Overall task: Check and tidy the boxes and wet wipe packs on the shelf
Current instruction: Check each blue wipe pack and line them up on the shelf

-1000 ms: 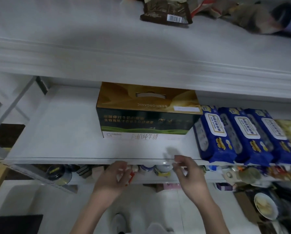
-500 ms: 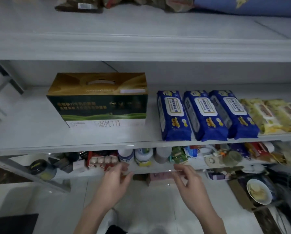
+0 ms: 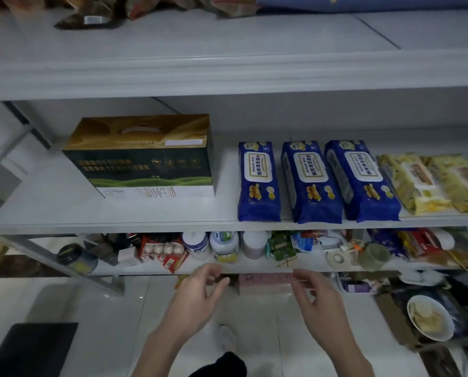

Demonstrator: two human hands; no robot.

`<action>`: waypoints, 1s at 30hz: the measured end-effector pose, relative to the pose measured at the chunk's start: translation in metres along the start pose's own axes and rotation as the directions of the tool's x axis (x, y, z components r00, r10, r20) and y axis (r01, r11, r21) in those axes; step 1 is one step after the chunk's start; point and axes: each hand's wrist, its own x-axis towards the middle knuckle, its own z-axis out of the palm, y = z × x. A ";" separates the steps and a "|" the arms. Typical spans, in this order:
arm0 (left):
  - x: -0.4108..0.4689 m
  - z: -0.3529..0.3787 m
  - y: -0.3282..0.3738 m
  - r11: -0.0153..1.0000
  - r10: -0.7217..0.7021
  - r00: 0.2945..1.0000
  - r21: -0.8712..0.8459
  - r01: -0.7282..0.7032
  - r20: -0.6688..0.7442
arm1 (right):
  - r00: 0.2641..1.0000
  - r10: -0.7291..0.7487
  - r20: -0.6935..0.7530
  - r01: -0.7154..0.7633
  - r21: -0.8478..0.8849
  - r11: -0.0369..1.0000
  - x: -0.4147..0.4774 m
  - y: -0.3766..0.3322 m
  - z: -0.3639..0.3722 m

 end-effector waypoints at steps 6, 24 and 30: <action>0.040 -0.006 0.004 0.998 -0.030 0.999 -0.055 0.028 -0.029 | 1.000 -0.023 0.017 0.023 0.024 0.999 0.053 -0.019 -0.001; 0.225 -0.011 0.082 0.825 -0.209 0.966 -0.502 0.258 0.151 | 0.991 0.122 0.047 -0.124 0.040 0.991 0.253 -0.080 0.040; 0.246 0.011 0.089 0.737 -0.260 0.943 -0.588 0.334 0.209 | 0.882 0.359 0.304 -0.443 0.277 0.853 0.254 -0.101 0.039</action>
